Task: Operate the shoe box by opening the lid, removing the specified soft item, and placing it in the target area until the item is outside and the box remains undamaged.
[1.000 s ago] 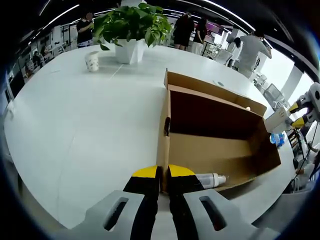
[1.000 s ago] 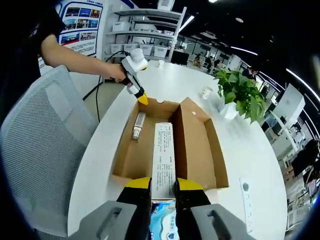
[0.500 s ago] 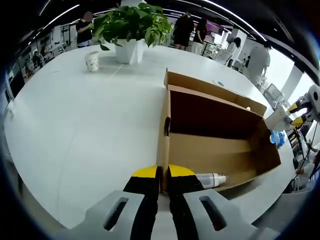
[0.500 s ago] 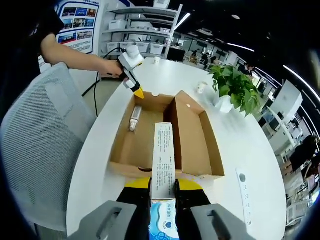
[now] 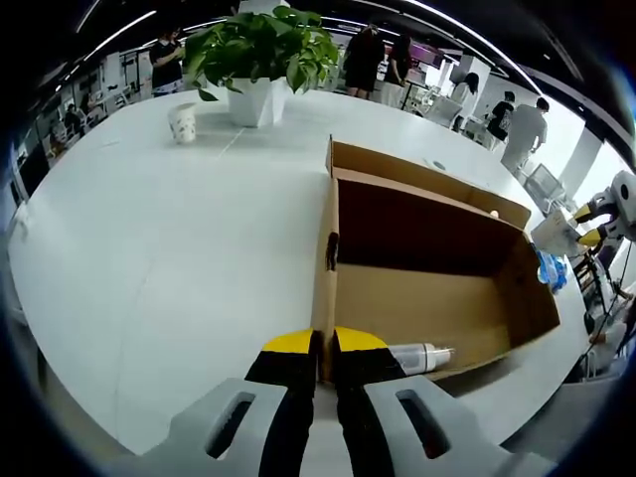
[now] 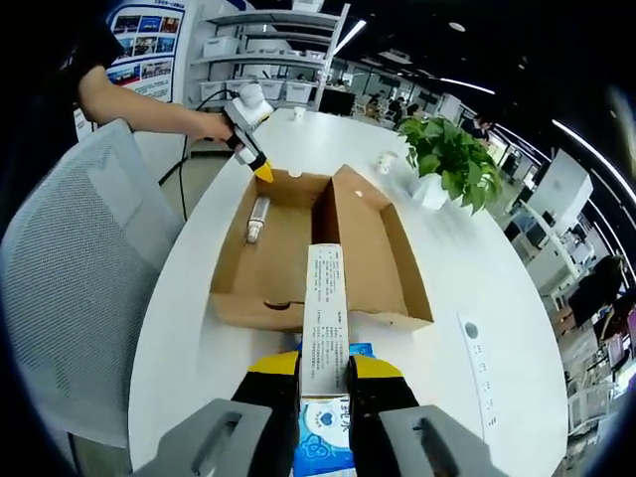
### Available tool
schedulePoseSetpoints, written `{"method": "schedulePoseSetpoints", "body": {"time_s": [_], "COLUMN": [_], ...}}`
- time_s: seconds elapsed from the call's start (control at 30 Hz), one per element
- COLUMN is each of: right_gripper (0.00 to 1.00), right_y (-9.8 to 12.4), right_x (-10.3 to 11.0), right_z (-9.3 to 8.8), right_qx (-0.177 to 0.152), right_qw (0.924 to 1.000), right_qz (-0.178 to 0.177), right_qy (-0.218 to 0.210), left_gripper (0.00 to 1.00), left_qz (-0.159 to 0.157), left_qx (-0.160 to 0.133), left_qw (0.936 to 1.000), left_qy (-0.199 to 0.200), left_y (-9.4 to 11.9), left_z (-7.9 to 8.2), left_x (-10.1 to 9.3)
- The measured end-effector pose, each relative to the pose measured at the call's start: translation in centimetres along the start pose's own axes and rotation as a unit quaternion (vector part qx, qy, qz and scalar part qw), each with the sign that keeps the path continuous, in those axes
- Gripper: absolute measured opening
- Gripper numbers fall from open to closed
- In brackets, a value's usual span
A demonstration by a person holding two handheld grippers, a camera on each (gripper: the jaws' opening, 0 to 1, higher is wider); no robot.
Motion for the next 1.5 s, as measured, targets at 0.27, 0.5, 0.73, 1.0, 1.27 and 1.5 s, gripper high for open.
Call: {"method": "schedulePoseSetpoints", "body": {"time_s": [0.27,0.5,0.73,1.0,1.27,1.5], "right_gripper": [0.13,0.13,0.13,0.13,0.13,0.13], "right_y": [1.0,2.0,2.7,3.5,3.8,4.3], "right_x": [-1.2,-2.1,-3.1,-4.1,-4.7,-5.5], "right_z": [-1.6,-2.9,-4.3,-5.5,-6.5,-7.2], "right_qx": [0.015,0.022,0.034,0.043,0.060,0.073], "right_qw": [0.9998,0.9993,0.9986,0.9978,0.9966,0.9956], "right_qz": [-0.015,-0.028,-0.040,-0.049,-0.056,-0.059], "right_qy": [-0.001,-0.005,-0.009,-0.010,-0.009,-0.005], "left_gripper": [0.03,0.03,0.03,0.03,0.03,0.03], "left_qz": [0.000,0.001,0.002,0.002,0.003,0.005], "left_qx": [0.000,-0.001,0.000,-0.001,0.000,0.002], "left_qw": [1.0000,1.0000,1.0000,1.0000,1.0000,1.0000], "left_qy": [0.001,-0.001,-0.001,0.000,0.001,-0.003], "left_y": [0.0,0.0,0.0,0.0,0.0,0.0], "left_z": [0.0,0.0,0.0,0.0,0.0,0.0], "left_x": [0.1,0.0,-0.1,-0.1,-0.1,-0.2]}}
Point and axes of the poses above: the point that each gripper's makers call its tool centre point, and the gripper's own axes: y roughly backward along the fingers, x roughly to its left, z roughly out of its top, the point moved 9 cm from there along y, roughly backward along the fingers, and after that the axes turned 6 degrees about -y, right-handed, at the moved point
